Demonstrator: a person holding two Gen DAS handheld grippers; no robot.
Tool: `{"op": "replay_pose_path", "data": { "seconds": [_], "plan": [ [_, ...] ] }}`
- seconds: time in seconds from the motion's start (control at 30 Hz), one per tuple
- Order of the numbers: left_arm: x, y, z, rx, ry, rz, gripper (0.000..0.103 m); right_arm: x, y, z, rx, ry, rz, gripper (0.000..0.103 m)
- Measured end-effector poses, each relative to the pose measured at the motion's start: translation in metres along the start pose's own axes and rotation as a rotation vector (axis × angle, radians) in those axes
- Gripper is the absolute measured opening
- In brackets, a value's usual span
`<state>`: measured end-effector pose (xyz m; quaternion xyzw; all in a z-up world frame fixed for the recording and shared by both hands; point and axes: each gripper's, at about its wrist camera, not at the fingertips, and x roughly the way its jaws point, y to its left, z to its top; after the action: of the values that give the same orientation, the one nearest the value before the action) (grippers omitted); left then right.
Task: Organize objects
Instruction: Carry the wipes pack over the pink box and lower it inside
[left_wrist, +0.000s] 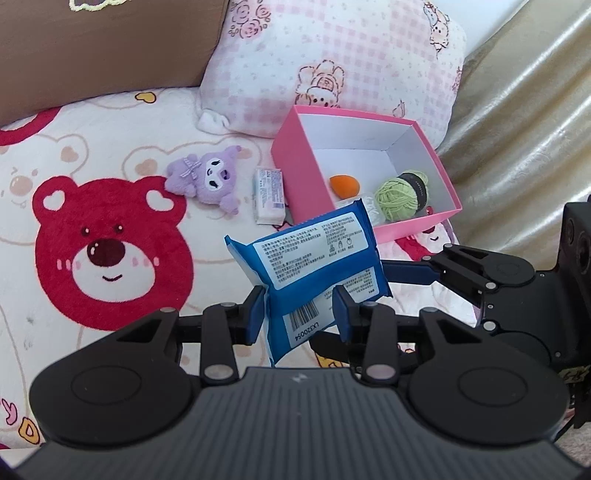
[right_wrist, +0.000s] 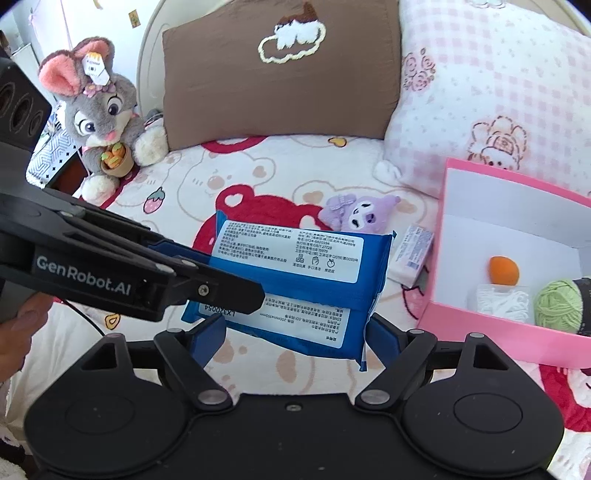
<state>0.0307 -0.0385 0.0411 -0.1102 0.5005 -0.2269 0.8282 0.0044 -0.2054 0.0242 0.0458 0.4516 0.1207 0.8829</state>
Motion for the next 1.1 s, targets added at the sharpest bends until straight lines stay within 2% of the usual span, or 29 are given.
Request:
{"op": "replay_pose_path", "data": {
  "seconds": [0.5,0.67,1.1],
  "plan": [
    [0.005,-0.029,0.024,0.034,-0.018,-0.024,0.037,-0.021,-0.018,0.006,-0.002,-0.056,-0.059,0.087],
    [0.008,-0.046,0.032,0.058,-0.022,-0.063,0.038,-0.032,-0.035,0.005,0.022,-0.077,-0.085,0.087],
    [0.042,-0.084,0.054,0.095,-0.033,-0.076,0.038,-0.045,-0.076,0.005,0.027,-0.14,-0.149,0.087]
  ]
}}
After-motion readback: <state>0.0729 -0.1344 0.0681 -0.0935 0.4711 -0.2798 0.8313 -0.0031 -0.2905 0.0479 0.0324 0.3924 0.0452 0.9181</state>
